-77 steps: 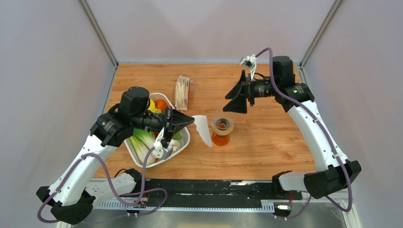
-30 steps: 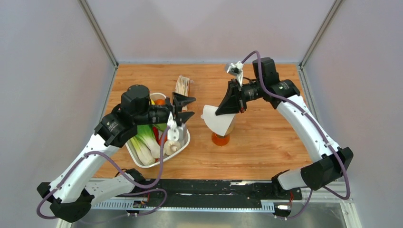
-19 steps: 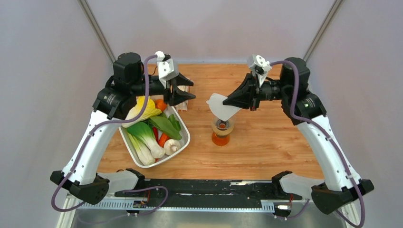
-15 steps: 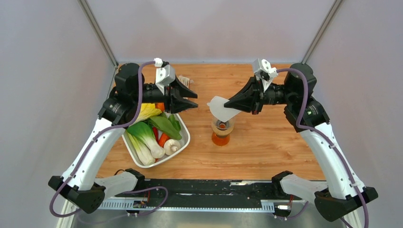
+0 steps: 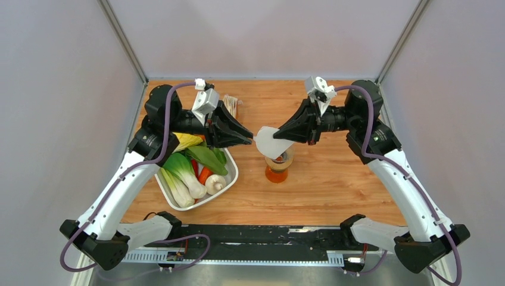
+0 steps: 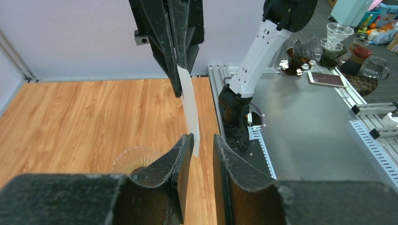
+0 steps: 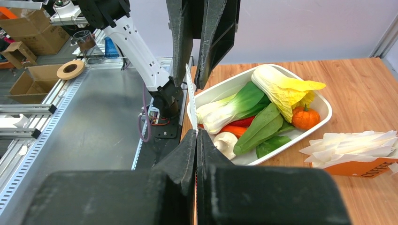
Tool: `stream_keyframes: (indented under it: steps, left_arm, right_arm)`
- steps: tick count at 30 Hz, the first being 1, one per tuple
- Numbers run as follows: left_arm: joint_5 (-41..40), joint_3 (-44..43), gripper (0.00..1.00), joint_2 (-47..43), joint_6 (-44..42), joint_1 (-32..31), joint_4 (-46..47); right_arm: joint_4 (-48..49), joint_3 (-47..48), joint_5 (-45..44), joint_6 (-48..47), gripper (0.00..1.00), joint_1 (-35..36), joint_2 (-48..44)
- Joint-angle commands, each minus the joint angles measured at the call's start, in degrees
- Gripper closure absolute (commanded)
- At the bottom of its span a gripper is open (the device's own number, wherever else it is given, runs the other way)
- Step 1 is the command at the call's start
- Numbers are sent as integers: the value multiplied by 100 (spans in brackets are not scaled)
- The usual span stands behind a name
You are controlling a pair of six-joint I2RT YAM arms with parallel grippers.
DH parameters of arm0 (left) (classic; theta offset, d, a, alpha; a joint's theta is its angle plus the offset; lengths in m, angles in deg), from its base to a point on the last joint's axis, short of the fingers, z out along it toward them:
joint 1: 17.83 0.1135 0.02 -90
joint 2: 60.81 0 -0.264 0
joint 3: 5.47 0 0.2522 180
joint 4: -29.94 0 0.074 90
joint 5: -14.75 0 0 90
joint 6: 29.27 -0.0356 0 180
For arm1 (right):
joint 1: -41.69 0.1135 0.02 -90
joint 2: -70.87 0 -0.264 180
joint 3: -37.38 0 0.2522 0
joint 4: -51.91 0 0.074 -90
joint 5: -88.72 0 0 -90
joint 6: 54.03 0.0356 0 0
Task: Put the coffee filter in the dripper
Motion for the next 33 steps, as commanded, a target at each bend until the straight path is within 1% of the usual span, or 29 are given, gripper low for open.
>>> stream_keyframes:
  steps: [1,5,7,8,10,13,17,19,27,29,33]
  left_arm:
    - [164,-183,70,-9,-230,-11,-143]
    - [52,-182,74,4,-316,-6,-222]
    - [-80,-186,71,11,-360,-5,-285]
    - [-115,-188,68,9,-396,-5,-348]
    - [-173,-195,65,2,-494,-6,-427]
    - [-209,-175,64,-24,-553,-8,-449]
    - [-336,-177,57,-27,-570,-13,-470]
    - [-311,-191,57,-38,-581,-10,-472]
    - [-84,-222,73,-51,-407,-14,-314]
    - [-61,-227,82,-41,-406,-19,-320]
    - [-86,-207,92,-30,-397,-21,-306]
  right_arm:
    - [267,28,184,52,100,55,0]
    - [265,9,220,61,100,83,-19]
    - [267,8,233,89,100,92,-17]
    - [267,5,239,103,100,97,-23]
    - [266,1,252,103,100,88,-36]
    - [267,-14,225,92,100,100,-40]
    - [267,-21,251,101,100,117,-47]
    - [266,-32,231,101,100,122,-50]
    - [265,-40,199,119,100,230,-39]
    - [263,-35,199,126,100,260,-36]
    - [266,-56,201,133,100,320,-52]
